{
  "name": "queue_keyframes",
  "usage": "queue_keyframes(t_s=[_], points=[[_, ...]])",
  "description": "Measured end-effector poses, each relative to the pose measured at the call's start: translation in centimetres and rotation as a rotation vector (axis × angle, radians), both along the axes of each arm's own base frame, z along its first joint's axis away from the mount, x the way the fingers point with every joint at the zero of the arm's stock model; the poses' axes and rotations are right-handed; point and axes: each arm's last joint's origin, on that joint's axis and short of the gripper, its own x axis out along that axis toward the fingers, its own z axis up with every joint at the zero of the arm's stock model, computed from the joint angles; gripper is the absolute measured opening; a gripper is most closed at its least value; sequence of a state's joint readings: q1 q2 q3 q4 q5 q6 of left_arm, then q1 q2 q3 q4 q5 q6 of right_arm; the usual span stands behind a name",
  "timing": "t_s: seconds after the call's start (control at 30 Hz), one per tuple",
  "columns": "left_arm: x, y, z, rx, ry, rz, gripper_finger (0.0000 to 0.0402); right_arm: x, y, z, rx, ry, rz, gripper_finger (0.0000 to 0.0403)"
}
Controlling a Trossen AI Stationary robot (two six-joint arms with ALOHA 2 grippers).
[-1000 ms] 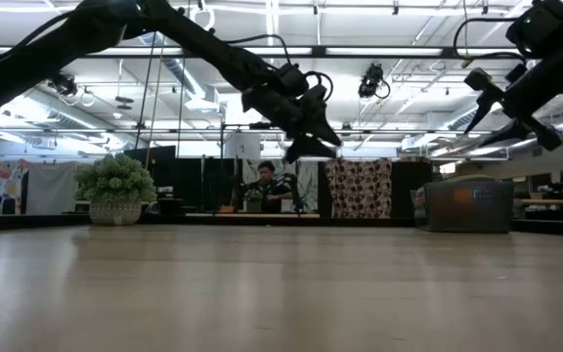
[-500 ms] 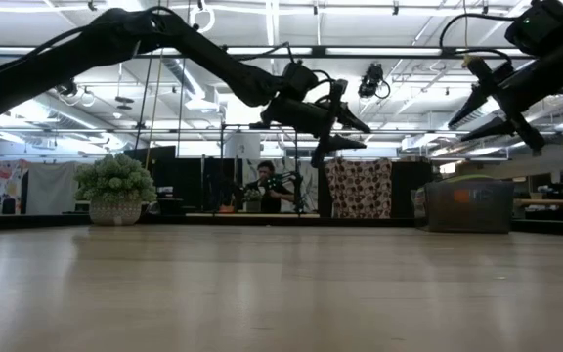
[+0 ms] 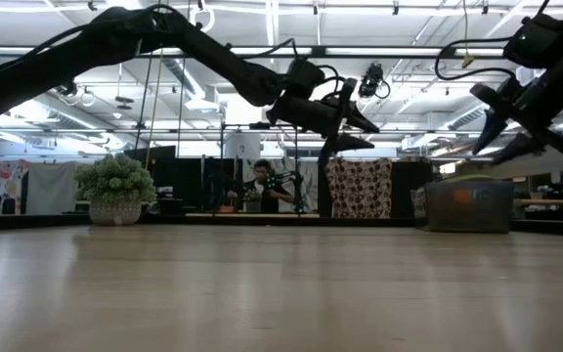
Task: Nest measuring cups in basket
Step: Put the nested measuring cups into the black bin
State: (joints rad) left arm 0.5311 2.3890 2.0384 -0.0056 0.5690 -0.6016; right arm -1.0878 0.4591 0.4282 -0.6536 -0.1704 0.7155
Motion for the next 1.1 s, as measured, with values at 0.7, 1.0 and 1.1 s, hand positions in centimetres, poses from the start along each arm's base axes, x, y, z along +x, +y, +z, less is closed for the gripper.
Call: queue_keyframes(t_s=[0.7, 1.0, 1.1], points=[[-0.3, 0.5, -0.1, 0.0, 0.005, 0.009, 0.0162, 1.6, -3.6, -2.7, 0.084, 0.257, 0.09, 0.0167], [-0.3, 0.5, -0.1, -0.001, 0.005, 0.009, 0.0162, 2.1, -4.6, -3.5, 0.078, 0.293, 0.125, 0.0167], [-0.3, 0.5, -0.1, -0.001, 0.005, 0.009, 0.0162, 2.3, -5.0, -3.5, 0.063, 0.29, 0.134, 0.0167]])
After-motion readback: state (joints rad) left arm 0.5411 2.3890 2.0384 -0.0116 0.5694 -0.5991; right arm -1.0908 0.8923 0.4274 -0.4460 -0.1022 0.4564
